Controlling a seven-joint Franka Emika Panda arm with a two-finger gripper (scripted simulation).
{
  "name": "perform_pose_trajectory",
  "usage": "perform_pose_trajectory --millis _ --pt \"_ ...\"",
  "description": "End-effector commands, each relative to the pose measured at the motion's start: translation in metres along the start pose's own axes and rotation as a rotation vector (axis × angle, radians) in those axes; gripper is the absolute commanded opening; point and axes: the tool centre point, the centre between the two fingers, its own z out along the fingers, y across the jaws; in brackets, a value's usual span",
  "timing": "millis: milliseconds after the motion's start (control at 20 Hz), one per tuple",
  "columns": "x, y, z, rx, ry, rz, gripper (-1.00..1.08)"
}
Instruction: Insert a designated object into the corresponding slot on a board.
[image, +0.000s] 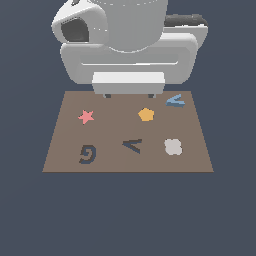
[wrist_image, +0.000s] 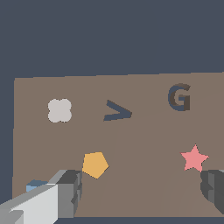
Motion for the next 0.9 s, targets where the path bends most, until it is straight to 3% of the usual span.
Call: perform_pose_trajectory --millis 0,400,850 --pt "0.0 0.0 0.0 0.0 0.0 0.0 1.0" --pt "-0.006 -0.001 0.004 -0.001 -0.001 0.04 1.0" --pt "-0.026 -0.008 0.018 -0.006 -0.002 0.175 1.0"
